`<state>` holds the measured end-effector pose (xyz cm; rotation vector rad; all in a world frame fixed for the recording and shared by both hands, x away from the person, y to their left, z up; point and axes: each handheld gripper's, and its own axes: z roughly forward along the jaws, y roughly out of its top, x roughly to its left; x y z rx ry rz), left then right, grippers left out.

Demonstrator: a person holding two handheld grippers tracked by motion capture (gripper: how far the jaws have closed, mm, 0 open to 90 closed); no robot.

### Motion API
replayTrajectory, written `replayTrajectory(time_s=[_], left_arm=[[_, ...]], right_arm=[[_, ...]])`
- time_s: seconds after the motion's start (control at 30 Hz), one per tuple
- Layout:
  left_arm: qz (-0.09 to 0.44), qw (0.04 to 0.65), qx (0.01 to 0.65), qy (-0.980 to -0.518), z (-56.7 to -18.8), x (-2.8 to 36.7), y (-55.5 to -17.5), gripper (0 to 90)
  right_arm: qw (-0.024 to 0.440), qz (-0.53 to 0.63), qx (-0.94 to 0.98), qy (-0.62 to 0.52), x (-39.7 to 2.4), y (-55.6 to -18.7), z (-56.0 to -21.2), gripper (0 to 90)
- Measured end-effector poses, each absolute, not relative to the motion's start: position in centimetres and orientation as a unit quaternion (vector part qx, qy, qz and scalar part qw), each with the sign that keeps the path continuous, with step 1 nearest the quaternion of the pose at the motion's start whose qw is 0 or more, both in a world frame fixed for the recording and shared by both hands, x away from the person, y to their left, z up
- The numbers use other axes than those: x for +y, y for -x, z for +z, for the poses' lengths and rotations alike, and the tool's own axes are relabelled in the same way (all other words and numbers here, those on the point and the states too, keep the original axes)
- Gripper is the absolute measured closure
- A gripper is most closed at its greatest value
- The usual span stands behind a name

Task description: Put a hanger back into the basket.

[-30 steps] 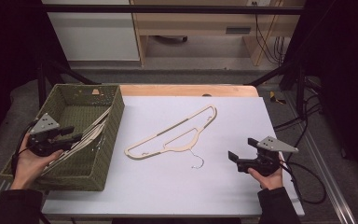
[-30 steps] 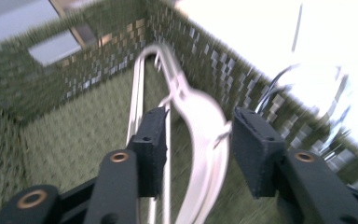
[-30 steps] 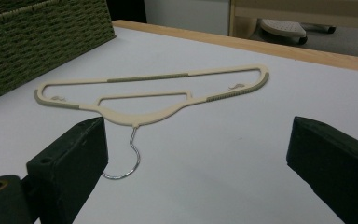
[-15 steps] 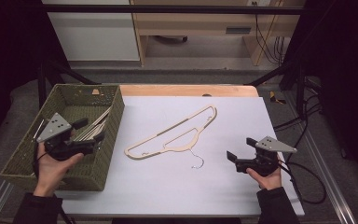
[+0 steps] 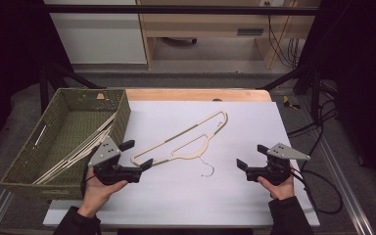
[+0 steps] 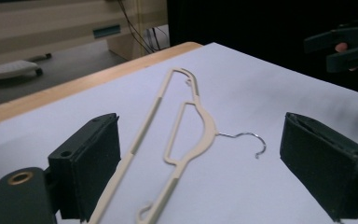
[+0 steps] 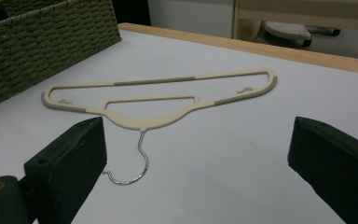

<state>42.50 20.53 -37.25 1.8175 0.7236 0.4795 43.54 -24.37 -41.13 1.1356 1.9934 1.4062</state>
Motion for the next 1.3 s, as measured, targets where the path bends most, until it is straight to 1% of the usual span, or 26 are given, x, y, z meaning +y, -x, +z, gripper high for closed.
replayTrajectory(time_s=[0.13,0.33,0.47,0.57,0.7,0.83,0.93,1.1,1.23,1.3], left_arm=[[0.188,0.519,0.297,-0.779,-38.7,19.2,-42.7,11.6],[0.167,0.519,0.286,-0.788,-40.0,18.1,-42.7,11.3],[0.153,0.515,0.291,-0.791,-40.9,17.7,-43.0,9.4],[0.146,0.511,0.298,-0.793,-41.5,17.6,-43.3,9.0],[0.146,0.502,0.301,-0.797,-42.0,17.5,-43.5,8.5],[0.148,0.494,0.301,-0.802,-42.4,17.4,-43.6,8.4],[0.145,0.495,0.302,-0.802,-42.4,17.4,-43.8,8.1],[0.143,0.497,0.305,-0.800,-42.5,17.6,-43.9,7.6],[0.145,0.495,0.308,-0.800,-42.5,17.7,-44.0,7.4],[0.146,0.495,0.309,-0.799,-42.6,17.8,-44.0,7.5]], right_arm=[[0.219,0.512,0.721,-0.412,-24.2,-43.6,-41.2,4.8],[0.215,0.510,0.719,-0.421,-23.6,-43.8,-41.5,5.3],[0.208,0.503,0.724,-0.424,-22.4,-44.2,-41.8,6.4],[0.214,0.494,0.729,-0.422,-21.3,-44.5,-41.9,8.0],[0.205,0.490,0.736,-0.419,-19.9,-44.8,-42.0,9.2],[0.195,0.485,0.738,-0.428,-18.7,-45.3,-42.2,13.2],[0.201,0.470,0.743,-0.431,-17.8,-45.7,-42.3,18.1],[0.191,0.451,0.756,-0.434,-16.2,-46.8,-43.1,24.7],[0.183,0.427,0.772,-0.434,-14.6,-47.8,-44.1,31.2],[0.178,0.421,0.776,-0.435,-14.1,-48.2,-44.4,36.3]])
